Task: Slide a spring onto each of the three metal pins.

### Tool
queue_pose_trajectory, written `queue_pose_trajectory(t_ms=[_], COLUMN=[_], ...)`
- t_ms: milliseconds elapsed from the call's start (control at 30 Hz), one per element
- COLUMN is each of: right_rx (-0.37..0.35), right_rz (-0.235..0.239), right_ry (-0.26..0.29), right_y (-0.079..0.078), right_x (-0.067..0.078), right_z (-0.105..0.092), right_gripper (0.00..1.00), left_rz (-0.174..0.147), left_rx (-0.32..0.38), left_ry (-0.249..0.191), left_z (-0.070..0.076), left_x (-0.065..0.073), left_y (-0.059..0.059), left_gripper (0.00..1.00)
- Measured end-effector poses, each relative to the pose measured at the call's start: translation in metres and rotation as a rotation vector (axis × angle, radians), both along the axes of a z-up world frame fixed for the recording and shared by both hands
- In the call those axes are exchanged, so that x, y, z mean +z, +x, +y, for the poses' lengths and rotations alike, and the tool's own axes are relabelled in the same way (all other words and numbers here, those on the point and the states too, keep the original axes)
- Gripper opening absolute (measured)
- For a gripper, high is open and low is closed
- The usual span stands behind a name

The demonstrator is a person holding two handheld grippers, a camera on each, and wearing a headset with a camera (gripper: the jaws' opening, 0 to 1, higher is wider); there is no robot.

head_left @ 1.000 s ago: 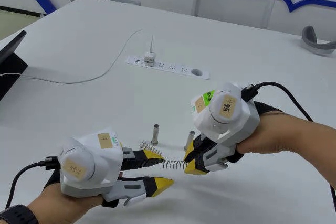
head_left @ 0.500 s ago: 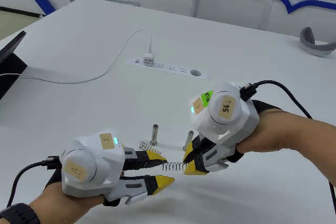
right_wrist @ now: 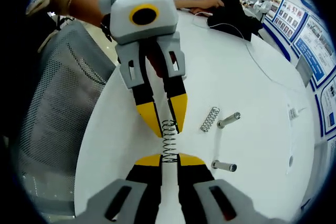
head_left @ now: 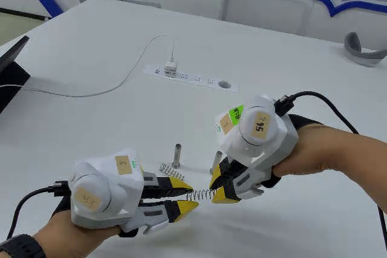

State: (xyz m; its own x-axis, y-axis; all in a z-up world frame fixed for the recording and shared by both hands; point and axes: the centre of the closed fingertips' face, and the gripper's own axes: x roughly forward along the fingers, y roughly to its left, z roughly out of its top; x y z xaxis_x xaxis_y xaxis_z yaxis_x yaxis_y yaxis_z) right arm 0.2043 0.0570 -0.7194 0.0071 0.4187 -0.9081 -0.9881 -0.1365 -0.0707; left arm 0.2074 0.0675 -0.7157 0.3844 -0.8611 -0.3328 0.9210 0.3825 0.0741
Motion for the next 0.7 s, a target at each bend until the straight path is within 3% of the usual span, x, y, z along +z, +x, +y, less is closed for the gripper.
queue_pose_trajectory(t_ms=[700], right_rx=[0.008], right_rz=[0.002], right_ry=[0.032], right_y=[-0.004], right_x=[0.021], right_z=[0.013], right_gripper=[0.12], left_rz=[0.001], left_rx=[-0.003], left_ry=[0.019], left_z=[0.0], left_x=[-0.005], left_y=[0.0], left_gripper=[0.12])
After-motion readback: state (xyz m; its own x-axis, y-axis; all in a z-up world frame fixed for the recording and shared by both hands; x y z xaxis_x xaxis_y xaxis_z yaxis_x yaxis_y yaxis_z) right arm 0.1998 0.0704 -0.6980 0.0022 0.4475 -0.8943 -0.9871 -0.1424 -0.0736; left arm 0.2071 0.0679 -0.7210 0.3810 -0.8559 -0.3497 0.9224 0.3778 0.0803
